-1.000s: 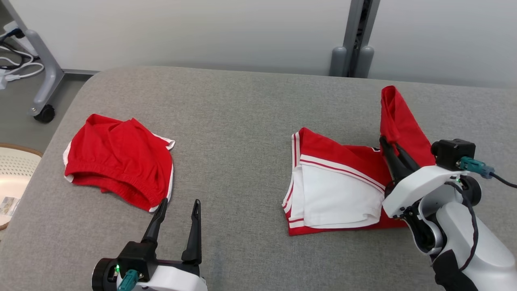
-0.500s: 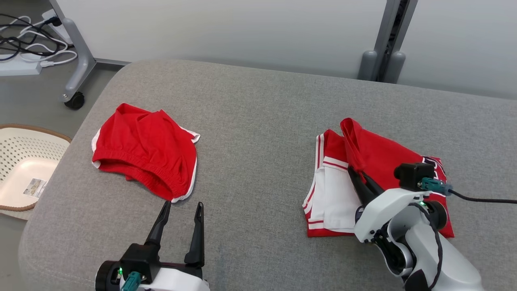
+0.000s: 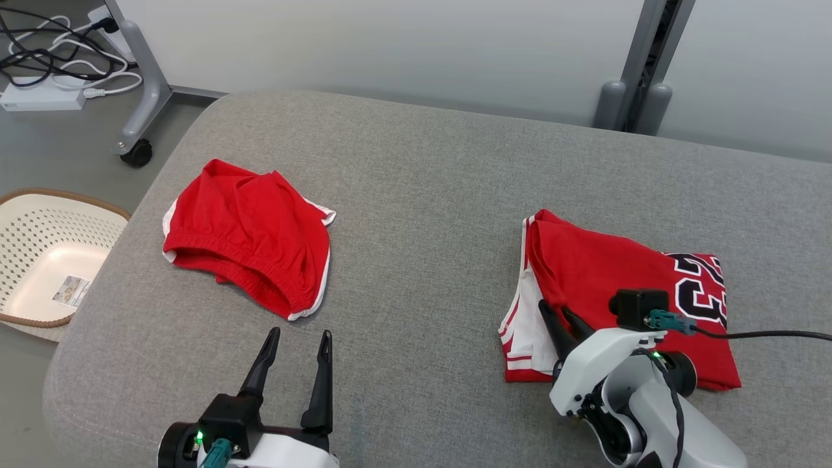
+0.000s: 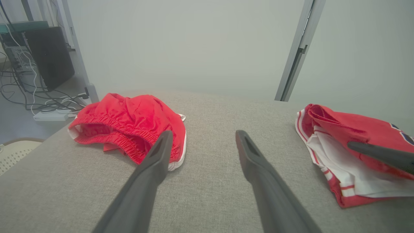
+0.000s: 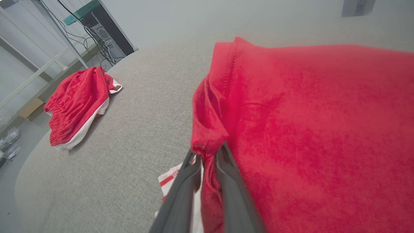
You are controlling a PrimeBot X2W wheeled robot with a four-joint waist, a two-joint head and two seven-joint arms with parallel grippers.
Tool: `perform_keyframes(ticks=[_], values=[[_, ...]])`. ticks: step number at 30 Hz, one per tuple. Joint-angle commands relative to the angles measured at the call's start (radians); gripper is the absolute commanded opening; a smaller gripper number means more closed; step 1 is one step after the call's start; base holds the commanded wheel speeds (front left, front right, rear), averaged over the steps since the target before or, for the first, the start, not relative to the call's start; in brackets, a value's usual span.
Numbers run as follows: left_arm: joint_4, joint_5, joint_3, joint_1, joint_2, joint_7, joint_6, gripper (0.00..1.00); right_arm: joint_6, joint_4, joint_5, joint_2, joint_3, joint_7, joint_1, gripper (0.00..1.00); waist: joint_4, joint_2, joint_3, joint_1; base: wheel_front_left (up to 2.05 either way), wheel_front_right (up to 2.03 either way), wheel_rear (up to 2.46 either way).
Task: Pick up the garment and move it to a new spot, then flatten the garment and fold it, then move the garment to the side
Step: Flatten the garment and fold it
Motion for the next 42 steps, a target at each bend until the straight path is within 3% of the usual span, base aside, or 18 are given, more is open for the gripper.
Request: perform_keyframes(ticks=[1,2,8,13,25,31,42], values=[[0.003,-0.003,0.004,-0.002,0.003,-0.004,0.0,1.0,0.0,0.0,0.018,0.003,0.005,-0.006,0.003,0.94,0.0,0.0,-0.001,0.0,0.0,0.0,0.0],[0.004,-0.002,0.006,0.0,0.003,-0.004,0.0,1.0,0.0,-0.001,0.025,0.005,0.009,-0.011,0.002,1.0,-0.001,0.0,-0.001,0.0,0.0,0.0,0.0],[0.01,-0.003,0.008,0.004,0.003,-0.004,0.003,1.0,0.0,-0.071,0.094,0.009,0.093,-0.021,0.02,1.0,-0.019,0.0,-0.016,0.0,0.0,0.0,0.0],[0.005,-0.002,0.014,0.004,0.003,-0.004,0.005,1.0,0.0,-0.082,0.036,-0.045,0.109,-0.105,0.0,1.0,-0.059,0.0,-0.024,0.0,0.0,0.0,0.0],[-0.007,-0.005,0.028,-0.029,0.003,-0.004,0.003,1.0,0.0,-0.087,-0.036,-0.107,-0.03,-0.145,-0.016,1.0,-0.218,0.0,-0.019,0.0,0.0,0.0,0.0],[0.001,-0.027,0.038,-0.049,0.003,-0.004,0.011,1.0,0.0,-0.168,-0.133,-0.134,-0.109,-0.145,0.032,1.0,-0.285,0.0,-0.014,0.0,0.0,0.0,0.0],[0.018,-0.058,0.061,-0.033,0.003,-0.004,0.015,1.0,0.0,-0.361,-0.274,-0.11,-0.246,-0.145,0.2,1.0,-0.353,0.0,-0.053,0.0,0.0,0.0,0.0]])
